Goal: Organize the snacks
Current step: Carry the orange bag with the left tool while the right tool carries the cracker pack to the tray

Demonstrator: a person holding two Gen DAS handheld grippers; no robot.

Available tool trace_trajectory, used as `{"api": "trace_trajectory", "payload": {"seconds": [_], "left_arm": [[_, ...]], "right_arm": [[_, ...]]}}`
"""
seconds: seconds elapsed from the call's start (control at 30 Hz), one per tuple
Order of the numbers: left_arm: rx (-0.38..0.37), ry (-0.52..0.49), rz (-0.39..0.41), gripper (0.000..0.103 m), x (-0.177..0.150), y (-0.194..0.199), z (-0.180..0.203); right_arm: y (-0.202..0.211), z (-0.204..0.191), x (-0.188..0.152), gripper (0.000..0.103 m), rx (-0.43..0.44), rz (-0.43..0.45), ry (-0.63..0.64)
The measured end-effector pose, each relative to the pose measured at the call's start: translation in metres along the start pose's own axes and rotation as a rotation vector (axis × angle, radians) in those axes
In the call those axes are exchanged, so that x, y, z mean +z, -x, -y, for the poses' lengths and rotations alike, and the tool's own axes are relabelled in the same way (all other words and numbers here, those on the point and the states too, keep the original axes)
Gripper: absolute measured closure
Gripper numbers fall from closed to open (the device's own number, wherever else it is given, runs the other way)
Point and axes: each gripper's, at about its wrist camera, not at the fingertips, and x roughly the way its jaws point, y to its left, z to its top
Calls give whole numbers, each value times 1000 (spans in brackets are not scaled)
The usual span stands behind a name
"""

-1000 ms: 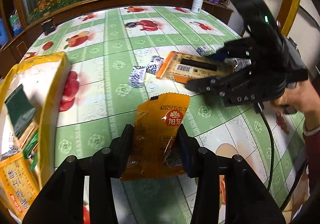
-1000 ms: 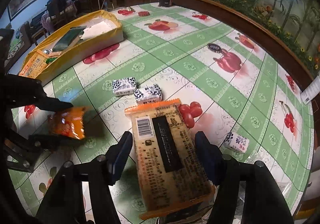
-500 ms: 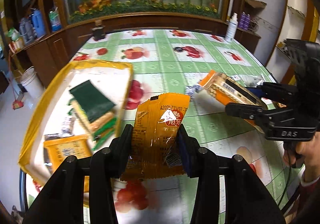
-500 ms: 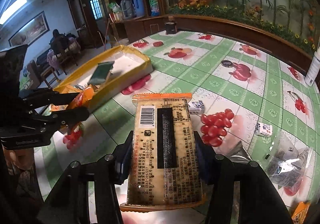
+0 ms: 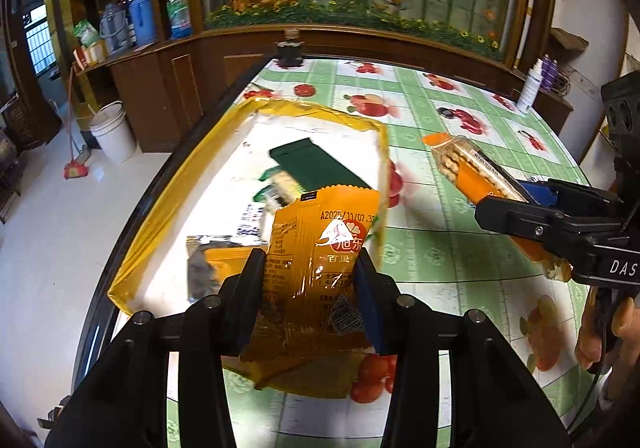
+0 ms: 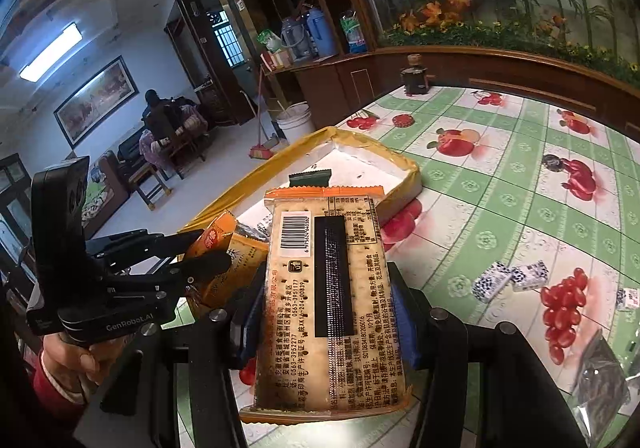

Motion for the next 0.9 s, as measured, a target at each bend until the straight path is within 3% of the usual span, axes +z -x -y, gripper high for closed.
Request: {"api": "trace_trajectory", "payload": {"seconds": [0.57, 0.9], "left_arm": [[64, 103, -61, 61, 16, -39, -56], [106, 110, -61, 61, 21, -50, -63]], "right_arm": [[-82, -2, 44, 48, 0, -17, -95], [-127, 0, 64, 48, -38, -35, -100]]}}
